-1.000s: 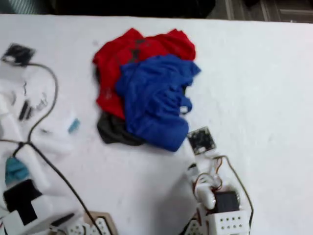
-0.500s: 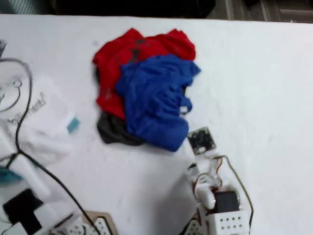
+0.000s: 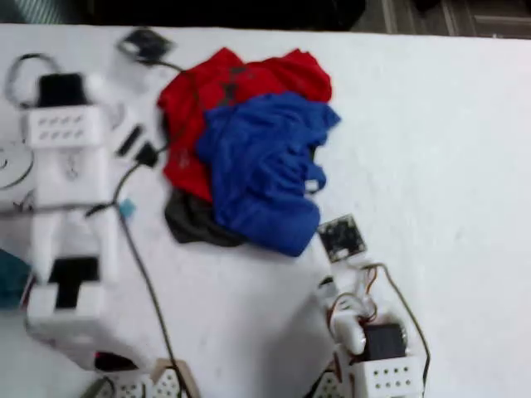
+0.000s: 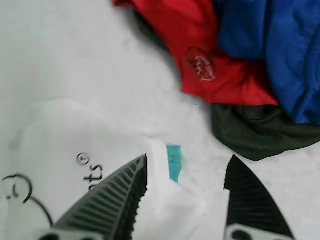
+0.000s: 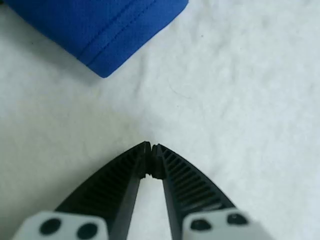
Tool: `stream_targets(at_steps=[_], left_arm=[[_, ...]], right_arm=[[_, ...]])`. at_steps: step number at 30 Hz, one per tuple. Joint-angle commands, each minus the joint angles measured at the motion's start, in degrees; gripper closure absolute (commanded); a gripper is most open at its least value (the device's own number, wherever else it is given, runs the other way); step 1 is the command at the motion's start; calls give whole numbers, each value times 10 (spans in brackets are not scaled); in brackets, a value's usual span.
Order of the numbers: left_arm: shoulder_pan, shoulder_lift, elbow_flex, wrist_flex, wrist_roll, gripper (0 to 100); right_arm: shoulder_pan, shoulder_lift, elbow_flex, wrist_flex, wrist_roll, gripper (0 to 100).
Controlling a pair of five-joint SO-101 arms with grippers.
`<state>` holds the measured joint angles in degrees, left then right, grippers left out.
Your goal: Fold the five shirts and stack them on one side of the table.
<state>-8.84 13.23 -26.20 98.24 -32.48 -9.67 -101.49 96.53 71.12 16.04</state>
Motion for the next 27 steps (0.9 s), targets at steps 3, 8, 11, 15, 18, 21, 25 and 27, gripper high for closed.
stream_targets(at_steps=[3, 8, 11, 15, 18, 21, 25, 27], left_arm=[[54, 132, -181, 37, 5, 728], [95, 222, -290, 38, 41, 708], [123, 254, -328, 37, 68, 695], [153, 295, -346, 35, 87, 694], [166, 339, -347, 24, 97, 698], [167, 382, -351, 19, 95, 722], [155, 393, -394, 25, 97, 915], [145, 390, -425, 28, 100, 982]], right_arm=[[-2, 0, 4, 3, 1, 979], [-2, 0, 4, 3, 1, 979], [-2, 0, 4, 3, 1, 979], [-2, 0, 4, 3, 1, 979], [-2, 0, 4, 3, 1, 979], [-2, 0, 4, 3, 1, 979], [-2, 0, 4, 3, 1, 979], [-2, 0, 4, 3, 1, 979]])
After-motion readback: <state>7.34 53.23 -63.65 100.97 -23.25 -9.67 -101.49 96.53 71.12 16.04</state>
